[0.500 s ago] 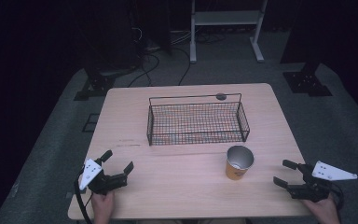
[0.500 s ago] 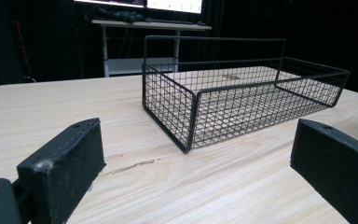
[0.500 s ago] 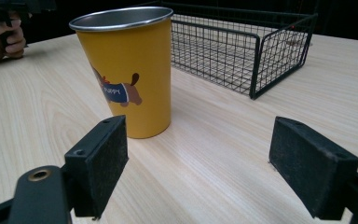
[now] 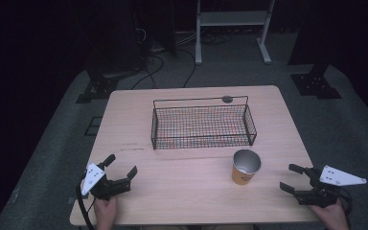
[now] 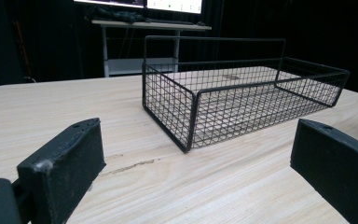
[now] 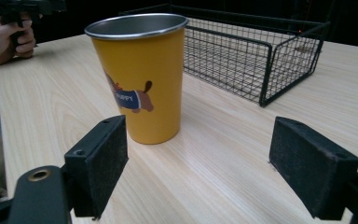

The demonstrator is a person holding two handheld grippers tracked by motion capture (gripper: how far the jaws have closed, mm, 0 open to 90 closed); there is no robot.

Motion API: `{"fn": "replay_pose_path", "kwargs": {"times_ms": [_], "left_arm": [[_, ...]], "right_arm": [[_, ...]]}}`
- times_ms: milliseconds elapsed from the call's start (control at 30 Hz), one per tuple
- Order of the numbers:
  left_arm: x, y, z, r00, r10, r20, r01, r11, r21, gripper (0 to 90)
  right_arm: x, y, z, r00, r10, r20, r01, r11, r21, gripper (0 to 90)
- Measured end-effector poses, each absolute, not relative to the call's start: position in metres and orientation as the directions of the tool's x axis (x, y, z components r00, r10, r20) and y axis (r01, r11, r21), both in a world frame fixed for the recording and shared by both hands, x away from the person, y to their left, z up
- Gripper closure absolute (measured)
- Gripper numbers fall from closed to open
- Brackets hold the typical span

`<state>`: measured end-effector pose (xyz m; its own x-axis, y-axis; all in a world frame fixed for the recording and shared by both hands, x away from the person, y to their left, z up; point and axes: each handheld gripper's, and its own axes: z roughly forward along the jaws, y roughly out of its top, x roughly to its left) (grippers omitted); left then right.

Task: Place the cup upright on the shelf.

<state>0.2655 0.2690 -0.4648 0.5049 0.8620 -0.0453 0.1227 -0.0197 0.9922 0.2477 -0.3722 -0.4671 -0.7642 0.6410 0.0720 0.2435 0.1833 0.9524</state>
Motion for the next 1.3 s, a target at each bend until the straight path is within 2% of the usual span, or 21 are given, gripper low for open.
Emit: {"fn": "replay_pose_path", "kwargs": {"times_ms": [267, 1300], "left_arm": [[0.266, 0.269, -0.465, 0.507, 0.861, -0.045, 0.122, -0.020, 0.992, 1.7], [0.265, 0.268, -0.465, 0.505, 0.862, -0.043, 0.124, -0.023, 0.992, 1.7]], "right_arm": [[0.245, -0.365, -0.461, -0.782, 0.621, 0.059, 0.221, 0.187, 0.957, 18.0], [0.254, -0.340, -0.458, -0.812, 0.580, 0.063, 0.228, 0.216, 0.949, 13.4]]}}
